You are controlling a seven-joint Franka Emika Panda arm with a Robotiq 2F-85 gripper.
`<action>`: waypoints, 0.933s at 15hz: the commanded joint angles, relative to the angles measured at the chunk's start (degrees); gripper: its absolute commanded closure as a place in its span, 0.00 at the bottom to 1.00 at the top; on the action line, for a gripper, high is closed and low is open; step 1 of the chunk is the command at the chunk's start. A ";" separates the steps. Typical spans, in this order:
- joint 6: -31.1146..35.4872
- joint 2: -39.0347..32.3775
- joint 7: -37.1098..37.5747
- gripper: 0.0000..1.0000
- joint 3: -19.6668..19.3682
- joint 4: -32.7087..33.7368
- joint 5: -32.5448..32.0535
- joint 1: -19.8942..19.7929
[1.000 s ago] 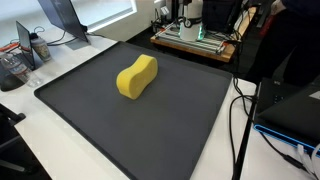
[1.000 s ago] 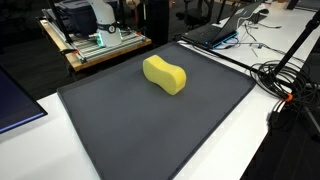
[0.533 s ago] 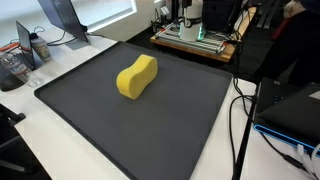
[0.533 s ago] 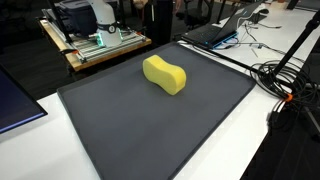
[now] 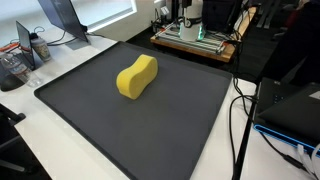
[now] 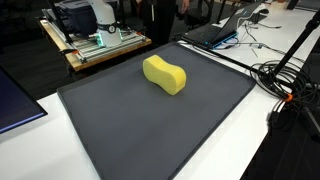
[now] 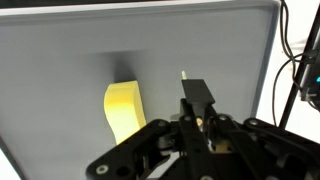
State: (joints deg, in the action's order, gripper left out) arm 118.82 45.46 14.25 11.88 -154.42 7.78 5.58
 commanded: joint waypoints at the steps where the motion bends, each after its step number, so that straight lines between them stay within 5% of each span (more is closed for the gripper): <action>1: 2.72 -5.35 0.54 0.97 1.67 3.17 -0.49 0.63; 7: 9.97 -23.51 1.04 0.97 10.16 13.36 -8.65 -2.72; 13: 7.62 -42.85 10.19 0.97 18.79 27.23 -33.93 -10.42; 14: 6.34 -46.05 13.08 0.97 14.50 29.78 -38.68 -5.78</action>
State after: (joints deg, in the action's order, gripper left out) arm 129.11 8.94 21.12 28.66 -133.26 -20.21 -3.14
